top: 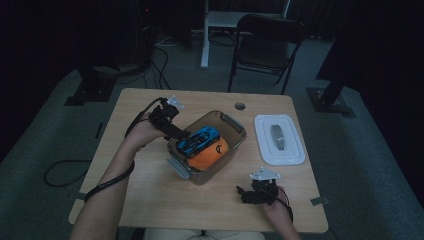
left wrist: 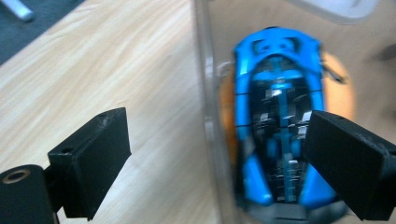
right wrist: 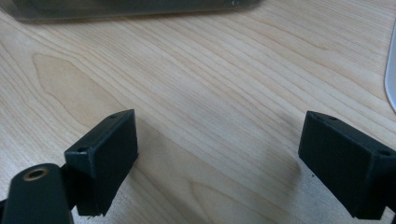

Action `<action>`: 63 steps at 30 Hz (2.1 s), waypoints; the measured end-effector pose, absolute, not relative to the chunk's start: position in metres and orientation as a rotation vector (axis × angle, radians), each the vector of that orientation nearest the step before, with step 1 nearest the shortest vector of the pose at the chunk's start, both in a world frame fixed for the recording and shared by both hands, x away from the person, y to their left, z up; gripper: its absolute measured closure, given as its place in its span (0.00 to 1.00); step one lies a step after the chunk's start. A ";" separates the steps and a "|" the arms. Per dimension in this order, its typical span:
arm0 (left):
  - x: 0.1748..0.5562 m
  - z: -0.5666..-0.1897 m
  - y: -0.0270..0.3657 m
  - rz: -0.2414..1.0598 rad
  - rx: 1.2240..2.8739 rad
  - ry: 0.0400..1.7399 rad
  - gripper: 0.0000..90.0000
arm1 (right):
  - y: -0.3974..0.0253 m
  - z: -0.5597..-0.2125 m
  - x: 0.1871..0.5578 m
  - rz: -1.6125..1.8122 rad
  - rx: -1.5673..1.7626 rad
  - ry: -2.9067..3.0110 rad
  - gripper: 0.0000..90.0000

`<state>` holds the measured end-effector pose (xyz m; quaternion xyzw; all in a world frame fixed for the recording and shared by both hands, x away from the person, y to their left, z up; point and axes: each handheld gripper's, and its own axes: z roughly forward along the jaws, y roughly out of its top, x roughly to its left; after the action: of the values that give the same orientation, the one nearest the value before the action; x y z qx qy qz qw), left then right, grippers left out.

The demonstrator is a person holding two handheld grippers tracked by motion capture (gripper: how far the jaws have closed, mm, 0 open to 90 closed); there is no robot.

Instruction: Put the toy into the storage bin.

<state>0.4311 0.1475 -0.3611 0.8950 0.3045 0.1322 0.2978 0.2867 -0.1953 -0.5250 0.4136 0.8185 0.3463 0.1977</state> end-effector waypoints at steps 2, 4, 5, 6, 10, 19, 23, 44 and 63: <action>0.433 -0.364 0.154 0.367 2.353 0.825 0.09 | -0.196 -0.524 0.287 0.975 1.155 2.291 0.13; 0.435 -0.367 0.161 0.374 2.313 0.840 0.09 | -0.195 -0.524 0.288 0.970 1.151 2.294 0.13; 0.436 -0.368 0.165 0.365 2.303 0.850 0.09 | -0.195 -0.523 0.289 0.970 1.149 2.294 0.13; 0.436 -0.370 0.168 0.367 2.293 0.851 0.09 | -0.195 -0.522 0.289 0.976 1.146 2.291 0.13; 0.441 -0.382 0.180 0.382 2.281 0.880 0.09 | -0.195 -0.520 0.292 0.983 1.147 2.291 0.13; 0.455 -0.421 0.202 0.353 2.223 0.986 0.09 | -0.190 -0.515 0.303 0.997 1.134 2.284 0.13; 0.461 -0.443 0.206 0.362 2.221 1.027 0.09 | -0.186 -0.515 0.307 1.001 1.131 2.284 0.13; 0.467 -0.492 0.183 0.323 2.281 1.022 0.09 | -0.173 -0.513 0.337 0.989 1.226 2.228 0.13; 0.440 -0.489 0.168 0.315 2.316 0.941 0.09 | -0.180 -0.508 0.340 1.011 1.255 2.186 0.13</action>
<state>0.4395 0.1684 -0.4891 0.8750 0.3555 0.1192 0.3062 0.3401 -0.1800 -0.5080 0.4517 0.7867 0.3638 0.2114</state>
